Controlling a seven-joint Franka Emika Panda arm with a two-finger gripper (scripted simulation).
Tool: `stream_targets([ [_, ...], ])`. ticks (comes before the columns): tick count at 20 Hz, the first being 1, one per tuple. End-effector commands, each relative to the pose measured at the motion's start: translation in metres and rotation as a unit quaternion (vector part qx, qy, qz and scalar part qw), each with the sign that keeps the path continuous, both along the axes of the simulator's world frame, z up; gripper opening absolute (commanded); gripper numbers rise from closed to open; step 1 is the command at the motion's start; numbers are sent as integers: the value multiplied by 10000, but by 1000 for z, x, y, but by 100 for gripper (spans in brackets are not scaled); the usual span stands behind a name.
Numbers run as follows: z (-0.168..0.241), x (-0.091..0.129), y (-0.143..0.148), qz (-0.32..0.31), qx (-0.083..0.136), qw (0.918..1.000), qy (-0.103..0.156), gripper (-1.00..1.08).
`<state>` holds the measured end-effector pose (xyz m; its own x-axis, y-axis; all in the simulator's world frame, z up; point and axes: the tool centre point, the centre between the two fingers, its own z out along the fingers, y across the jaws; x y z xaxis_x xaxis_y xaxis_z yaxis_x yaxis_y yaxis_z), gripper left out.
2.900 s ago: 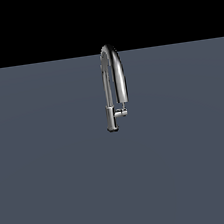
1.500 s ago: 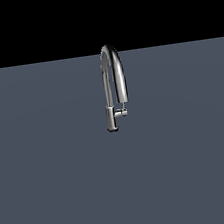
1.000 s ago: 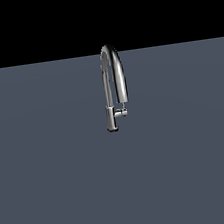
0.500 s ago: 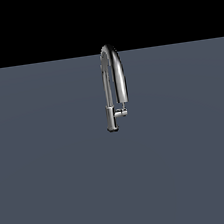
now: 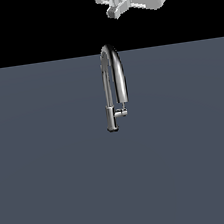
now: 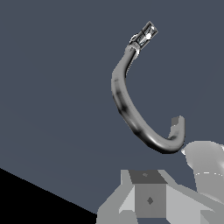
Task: Turn on the faucet by rotating a designated handle.
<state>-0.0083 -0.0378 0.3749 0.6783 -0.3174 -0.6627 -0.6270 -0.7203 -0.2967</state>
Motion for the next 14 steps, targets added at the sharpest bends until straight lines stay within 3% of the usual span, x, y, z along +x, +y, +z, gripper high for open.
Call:
stream_targets([
  [1, -13, 10, -3, -158, 182, 9995, 206, -100],
  [8, -55, 36, -9, -621, 703, 9923, 803, -100],
  [14, -96, 55, -14, -1048, 1179, 9782, 1350, -100],
])
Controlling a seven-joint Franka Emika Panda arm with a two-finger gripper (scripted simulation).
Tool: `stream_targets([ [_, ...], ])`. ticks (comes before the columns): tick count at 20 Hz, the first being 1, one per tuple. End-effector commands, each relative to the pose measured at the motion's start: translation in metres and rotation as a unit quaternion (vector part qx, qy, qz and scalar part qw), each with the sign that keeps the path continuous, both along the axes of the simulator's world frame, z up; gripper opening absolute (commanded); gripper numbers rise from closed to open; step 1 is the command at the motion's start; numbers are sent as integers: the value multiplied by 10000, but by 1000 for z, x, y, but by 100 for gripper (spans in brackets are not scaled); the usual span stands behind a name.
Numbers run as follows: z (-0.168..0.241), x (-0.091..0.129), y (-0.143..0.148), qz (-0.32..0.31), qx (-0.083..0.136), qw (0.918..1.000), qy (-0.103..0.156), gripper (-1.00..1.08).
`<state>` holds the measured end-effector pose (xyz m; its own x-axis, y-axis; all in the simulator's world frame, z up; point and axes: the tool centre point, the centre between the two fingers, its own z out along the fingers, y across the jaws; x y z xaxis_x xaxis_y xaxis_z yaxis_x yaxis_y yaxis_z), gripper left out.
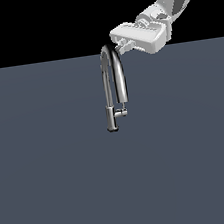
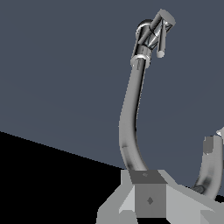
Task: Turn on the faucet by rotating a designated handle.
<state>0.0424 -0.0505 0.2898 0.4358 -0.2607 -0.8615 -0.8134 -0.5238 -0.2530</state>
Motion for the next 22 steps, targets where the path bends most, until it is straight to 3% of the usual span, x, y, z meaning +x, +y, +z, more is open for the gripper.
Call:
stream_targets([
  [1, -18, 7, -1, -187, 214, 9993, 243, -100],
  [6, -58, 20, -2, -591, 658, 9932, 758, -100],
  [13, -112, 30, 1, -1115, 1223, 9759, 1425, -100],
  [22, -156, 33, 10, -1527, 1656, 9547, 1943, -100],
])
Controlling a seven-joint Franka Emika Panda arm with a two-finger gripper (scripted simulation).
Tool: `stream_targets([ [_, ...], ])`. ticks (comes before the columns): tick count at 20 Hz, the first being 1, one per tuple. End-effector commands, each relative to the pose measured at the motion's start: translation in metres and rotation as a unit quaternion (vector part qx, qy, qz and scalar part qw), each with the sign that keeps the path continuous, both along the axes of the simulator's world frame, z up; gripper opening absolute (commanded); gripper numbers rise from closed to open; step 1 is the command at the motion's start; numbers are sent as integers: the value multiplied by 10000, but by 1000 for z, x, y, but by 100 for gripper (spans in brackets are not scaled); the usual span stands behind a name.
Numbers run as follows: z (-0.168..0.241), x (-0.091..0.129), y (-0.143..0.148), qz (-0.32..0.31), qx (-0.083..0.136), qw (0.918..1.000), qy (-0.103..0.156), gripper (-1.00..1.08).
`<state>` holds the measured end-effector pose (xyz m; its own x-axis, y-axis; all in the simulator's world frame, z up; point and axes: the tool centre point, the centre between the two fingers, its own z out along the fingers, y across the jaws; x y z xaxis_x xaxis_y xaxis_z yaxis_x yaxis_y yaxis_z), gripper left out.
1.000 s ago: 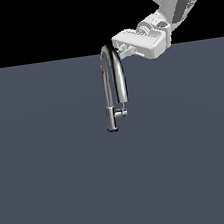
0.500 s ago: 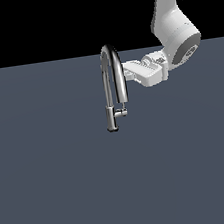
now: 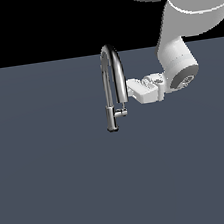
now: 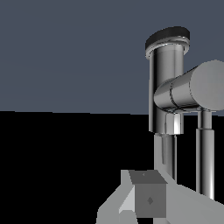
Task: Turn on the faucet by rotating a designated handle.
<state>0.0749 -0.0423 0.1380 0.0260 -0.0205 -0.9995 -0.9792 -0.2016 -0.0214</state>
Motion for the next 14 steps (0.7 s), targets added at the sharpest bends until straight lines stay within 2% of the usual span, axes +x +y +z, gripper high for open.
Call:
stream_targets([
  [1, -7, 1, 2, -75, 77, 9999, 88, -100],
  [8, -10, 0, 3, -99, 104, 9998, 123, -100],
  [14, -7, -11, 1, -99, 104, 9998, 123, -100],
])
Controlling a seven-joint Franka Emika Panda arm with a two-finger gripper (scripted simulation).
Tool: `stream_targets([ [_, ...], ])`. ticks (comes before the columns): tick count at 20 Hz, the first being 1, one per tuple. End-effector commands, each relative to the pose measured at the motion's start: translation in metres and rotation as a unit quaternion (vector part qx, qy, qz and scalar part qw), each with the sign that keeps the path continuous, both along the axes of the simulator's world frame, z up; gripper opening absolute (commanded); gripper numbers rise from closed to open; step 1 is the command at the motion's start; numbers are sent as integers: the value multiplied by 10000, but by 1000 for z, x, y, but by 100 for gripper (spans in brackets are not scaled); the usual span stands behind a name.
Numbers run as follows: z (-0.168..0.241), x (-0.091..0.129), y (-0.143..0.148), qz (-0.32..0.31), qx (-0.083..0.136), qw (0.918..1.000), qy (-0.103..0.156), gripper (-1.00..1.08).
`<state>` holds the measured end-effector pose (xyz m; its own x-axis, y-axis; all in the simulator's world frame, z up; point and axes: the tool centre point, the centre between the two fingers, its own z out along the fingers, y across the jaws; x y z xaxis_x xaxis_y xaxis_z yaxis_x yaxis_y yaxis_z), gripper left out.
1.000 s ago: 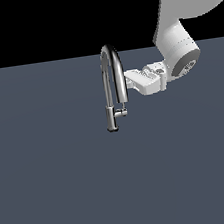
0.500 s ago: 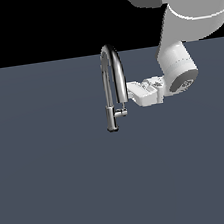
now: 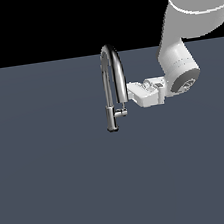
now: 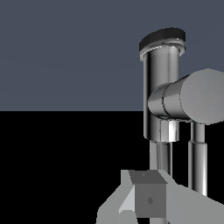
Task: Turn on the faucet by rotating a designated handle.
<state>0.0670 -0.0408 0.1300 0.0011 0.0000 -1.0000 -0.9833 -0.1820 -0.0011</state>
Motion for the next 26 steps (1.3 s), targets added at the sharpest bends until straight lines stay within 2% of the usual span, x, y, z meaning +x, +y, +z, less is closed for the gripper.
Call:
stream_targets([
  [1, 1, -5, -1, -1, 0, 10000, -1, -100],
  [16, 10, -37, -6, -3, 2, 10000, -5, -100],
  [18, 8, -33, 1, 24, 17, 10000, -15, -100],
  [26, -4, -58, -7, 11, 10, 10000, -11, -100],
])
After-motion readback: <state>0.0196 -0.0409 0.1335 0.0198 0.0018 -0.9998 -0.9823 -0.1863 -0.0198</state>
